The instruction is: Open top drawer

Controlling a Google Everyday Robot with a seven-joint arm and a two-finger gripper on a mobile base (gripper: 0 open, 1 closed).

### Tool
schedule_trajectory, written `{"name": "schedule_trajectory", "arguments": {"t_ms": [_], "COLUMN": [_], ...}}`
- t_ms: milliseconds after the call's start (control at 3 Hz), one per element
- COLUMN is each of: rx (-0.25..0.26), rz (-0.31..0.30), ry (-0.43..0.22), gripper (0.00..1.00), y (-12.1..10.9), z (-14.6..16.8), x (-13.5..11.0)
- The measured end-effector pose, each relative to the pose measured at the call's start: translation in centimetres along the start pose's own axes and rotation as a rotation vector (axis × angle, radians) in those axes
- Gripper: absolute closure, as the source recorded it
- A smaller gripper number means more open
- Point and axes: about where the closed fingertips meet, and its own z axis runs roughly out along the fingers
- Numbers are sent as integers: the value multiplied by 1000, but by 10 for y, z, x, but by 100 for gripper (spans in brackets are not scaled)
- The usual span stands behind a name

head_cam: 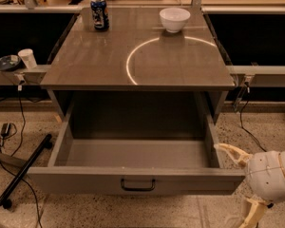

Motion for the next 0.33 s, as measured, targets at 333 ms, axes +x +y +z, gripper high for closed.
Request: {"name": "schedule_trajectory", "arguments": {"t_ms": [333], "rx": [1], "rz": [0], "ry": [0], "gripper": [0], "y": [0], "z": [0], "x": [0]}}
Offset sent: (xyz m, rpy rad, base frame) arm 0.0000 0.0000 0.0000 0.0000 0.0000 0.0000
